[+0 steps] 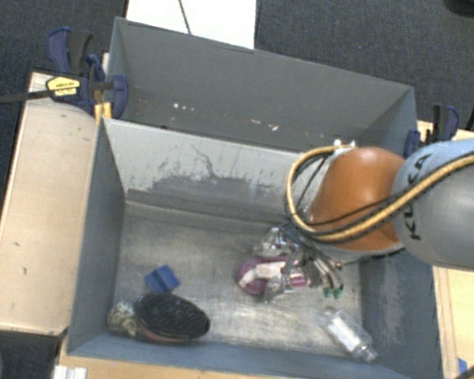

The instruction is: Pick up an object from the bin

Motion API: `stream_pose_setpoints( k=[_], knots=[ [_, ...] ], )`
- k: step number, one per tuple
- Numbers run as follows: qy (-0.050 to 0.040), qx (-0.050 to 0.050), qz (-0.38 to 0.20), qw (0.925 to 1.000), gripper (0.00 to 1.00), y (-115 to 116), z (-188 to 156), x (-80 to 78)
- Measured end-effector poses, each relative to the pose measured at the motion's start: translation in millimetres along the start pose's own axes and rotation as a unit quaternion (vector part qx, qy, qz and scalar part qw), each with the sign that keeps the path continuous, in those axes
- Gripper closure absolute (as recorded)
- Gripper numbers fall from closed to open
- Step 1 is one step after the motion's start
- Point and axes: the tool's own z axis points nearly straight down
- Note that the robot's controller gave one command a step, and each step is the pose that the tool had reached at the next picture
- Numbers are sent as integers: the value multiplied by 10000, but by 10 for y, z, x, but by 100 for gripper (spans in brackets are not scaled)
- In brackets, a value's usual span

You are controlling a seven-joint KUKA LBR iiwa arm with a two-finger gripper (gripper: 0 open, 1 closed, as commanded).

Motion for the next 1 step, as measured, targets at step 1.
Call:
stream_pose_setpoints(
  k=[1],
  knots=[
    [-4, -11, -631, 9980, 100, -290, 4, 15]
  ],
)
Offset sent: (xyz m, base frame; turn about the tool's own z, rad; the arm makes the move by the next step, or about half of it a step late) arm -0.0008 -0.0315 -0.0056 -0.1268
